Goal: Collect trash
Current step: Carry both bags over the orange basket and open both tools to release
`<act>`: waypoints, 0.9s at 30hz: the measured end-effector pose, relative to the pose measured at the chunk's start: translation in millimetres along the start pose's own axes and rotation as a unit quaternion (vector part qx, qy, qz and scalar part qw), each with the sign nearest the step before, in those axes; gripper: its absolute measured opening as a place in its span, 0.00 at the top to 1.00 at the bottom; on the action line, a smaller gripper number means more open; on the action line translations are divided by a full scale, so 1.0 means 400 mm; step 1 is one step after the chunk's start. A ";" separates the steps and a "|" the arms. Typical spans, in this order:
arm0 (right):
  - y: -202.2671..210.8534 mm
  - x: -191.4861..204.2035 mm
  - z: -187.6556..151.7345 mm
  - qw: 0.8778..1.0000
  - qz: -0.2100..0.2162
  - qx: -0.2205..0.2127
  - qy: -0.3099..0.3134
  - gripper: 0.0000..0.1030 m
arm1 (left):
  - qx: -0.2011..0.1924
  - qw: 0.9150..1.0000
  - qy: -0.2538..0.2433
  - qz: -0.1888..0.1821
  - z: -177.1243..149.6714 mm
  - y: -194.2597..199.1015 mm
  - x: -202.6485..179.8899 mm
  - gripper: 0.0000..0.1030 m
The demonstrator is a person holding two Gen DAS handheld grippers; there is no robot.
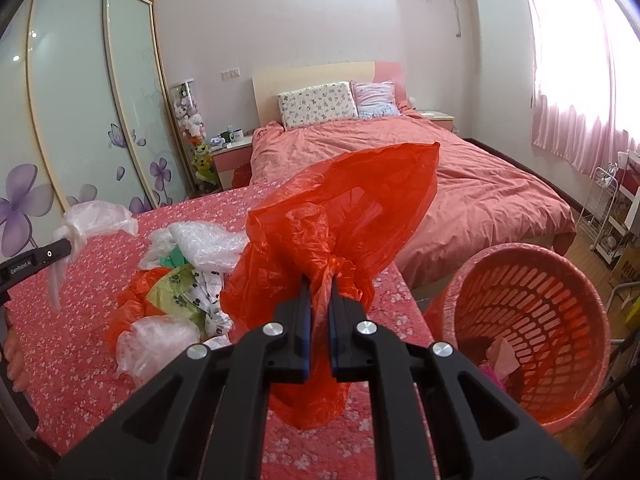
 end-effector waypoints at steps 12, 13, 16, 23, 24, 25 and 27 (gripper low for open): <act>0.072 -0.096 -0.001 0.999 -0.025 -0.020 -0.020 0.92 | -0.013 0.997 -0.032 -0.071 0.000 0.042 -0.166 0.79; 0.076 -0.105 -0.003 0.999 -0.028 -0.021 -0.021 0.92 | -0.013 0.996 -0.034 -0.076 -0.002 0.042 -0.181 0.79; 0.089 -0.138 -0.005 0.999 -0.039 -0.026 -0.026 0.92 | -0.014 0.995 -0.045 -0.093 -0.006 0.042 -0.228 0.79; 0.120 -0.221 -0.014 0.996 -0.063 -0.035 -0.046 0.92 | -0.005 0.989 -0.066 -0.131 -0.030 0.035 -0.339 0.79; 0.123 -0.229 -0.015 0.996 -0.067 -0.036 -0.048 0.92 | -0.003 0.988 -0.068 -0.136 -0.036 0.032 -0.351 0.79; 0.128 -0.245 -0.018 0.995 -0.072 -0.037 -0.051 0.92 | -0.001 0.987 -0.070 -0.143 -0.041 0.029 -0.364 0.79; 0.135 -0.267 -0.022 0.994 -0.080 -0.038 -0.056 0.92 | 0.003 0.985 -0.072 -0.155 -0.048 0.023 -0.389 0.79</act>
Point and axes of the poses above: each gripper's, at about its wrist camera, not at the fingertips, and y roughly against the way its jaws point, x to its left, z to its top, the point moved 1 cm from there along -y, roughly the way its jaws point, and after that the axes turned 2 degrees about -y, right-handed, at the moved point
